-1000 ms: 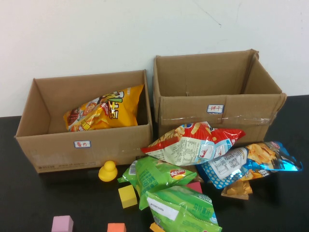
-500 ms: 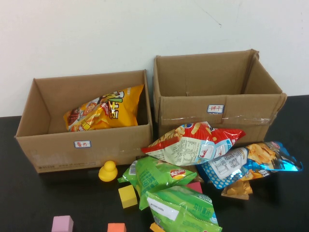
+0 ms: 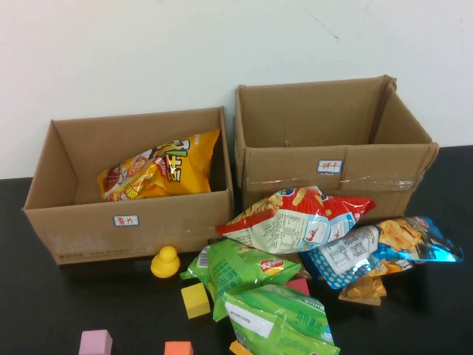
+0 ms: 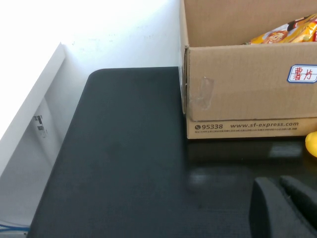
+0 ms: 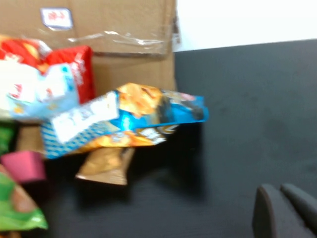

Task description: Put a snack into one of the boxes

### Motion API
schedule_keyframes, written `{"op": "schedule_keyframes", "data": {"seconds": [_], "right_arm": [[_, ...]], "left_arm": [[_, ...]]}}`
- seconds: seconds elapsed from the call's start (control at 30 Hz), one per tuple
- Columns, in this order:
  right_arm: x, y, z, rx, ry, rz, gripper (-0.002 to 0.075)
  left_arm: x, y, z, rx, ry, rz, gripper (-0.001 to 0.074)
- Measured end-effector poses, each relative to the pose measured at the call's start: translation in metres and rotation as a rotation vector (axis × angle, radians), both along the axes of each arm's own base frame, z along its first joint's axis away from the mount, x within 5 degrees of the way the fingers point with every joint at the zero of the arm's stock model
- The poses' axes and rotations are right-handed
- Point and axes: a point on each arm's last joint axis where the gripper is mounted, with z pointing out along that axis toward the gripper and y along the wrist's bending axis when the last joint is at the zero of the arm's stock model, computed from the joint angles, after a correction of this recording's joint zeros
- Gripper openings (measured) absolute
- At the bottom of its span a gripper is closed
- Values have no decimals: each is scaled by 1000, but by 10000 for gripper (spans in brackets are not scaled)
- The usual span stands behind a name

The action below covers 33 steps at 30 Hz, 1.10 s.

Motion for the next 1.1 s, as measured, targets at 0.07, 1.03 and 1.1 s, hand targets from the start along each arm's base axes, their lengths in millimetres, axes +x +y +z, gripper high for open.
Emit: {"op": "schedule_keyframes", "data": {"seconds": [0.07, 1.03, 1.1], "right_arm": [[0, 2, 0, 54, 3, 4, -1], [-12, 32, 92, 91, -226, 355, -1], [-10, 34, 112, -65, -198, 428, -1]], "left_arm": [[0, 0, 0, 0, 0, 0, -3], [1, -10, 1, -371, -31, -13, -3], [1, -11, 1, -371, -27, -13, -3]]}}
